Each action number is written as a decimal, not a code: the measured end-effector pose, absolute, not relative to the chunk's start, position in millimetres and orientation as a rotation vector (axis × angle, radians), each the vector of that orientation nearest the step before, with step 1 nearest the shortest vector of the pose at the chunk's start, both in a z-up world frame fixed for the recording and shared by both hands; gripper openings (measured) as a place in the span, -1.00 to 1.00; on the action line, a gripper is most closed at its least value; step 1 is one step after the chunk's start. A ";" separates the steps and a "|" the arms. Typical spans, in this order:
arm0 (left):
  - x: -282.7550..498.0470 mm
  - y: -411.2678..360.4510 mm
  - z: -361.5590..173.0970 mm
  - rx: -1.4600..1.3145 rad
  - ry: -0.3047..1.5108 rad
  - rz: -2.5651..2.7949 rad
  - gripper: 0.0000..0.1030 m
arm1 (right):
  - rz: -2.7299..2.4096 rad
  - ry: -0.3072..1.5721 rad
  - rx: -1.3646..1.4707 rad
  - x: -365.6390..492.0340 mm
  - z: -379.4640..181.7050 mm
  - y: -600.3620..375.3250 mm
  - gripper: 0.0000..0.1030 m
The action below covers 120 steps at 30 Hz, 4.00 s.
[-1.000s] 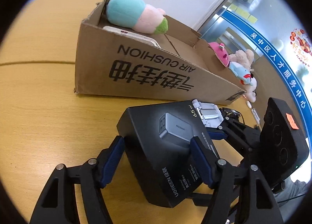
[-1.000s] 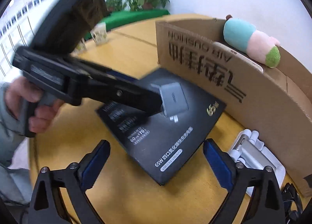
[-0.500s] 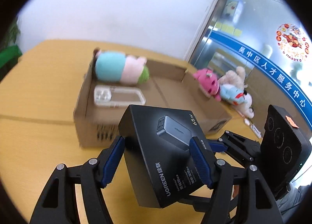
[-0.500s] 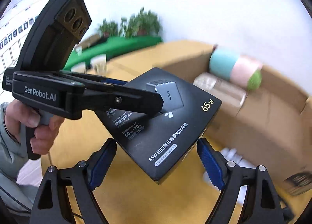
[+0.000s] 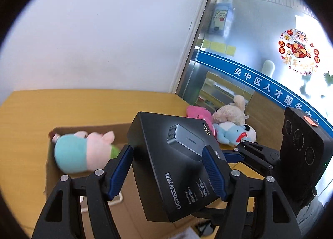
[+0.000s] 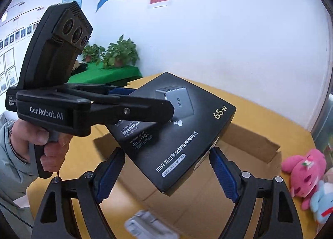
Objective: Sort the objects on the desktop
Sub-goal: 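Lift the charger box with both grippers and carry it over the cardboard box, then open both grippers to drop the charger box into the cardboard box, then withdraw both grippers and move them to the white phone stand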
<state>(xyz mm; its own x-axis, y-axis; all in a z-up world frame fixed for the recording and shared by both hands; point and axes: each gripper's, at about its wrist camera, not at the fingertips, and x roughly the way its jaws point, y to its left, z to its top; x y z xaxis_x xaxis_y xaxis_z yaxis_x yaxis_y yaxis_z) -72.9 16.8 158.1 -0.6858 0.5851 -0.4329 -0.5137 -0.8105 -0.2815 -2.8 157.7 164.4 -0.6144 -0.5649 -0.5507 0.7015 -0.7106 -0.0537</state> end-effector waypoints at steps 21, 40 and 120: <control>-279.1 95.5 46.9 -1.197 -0.275 2.357 0.32 | -2.159 0.225 1.103 -272.8 68.4 193.3 0.57; -236.1 81.5 70.2 -1.163 -0.142 2.409 0.18 | -2.267 0.083 1.314 -259.9 37.4 215.0 0.52; 35.4 19.6 22.5 -1.001 -0.059 2.633 0.54 | -2.627 0.060 1.067 38.4 36.3 234.1 0.99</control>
<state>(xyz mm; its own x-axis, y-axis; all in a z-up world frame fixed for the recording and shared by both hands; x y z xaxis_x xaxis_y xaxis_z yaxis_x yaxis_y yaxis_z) 35.4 19.6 22.5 -0.7023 0.3121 -0.6398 -0.2832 -0.9471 -0.1511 38.4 234.1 36.3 -0.6769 -0.2631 -0.6874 0.2943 -0.9528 0.0749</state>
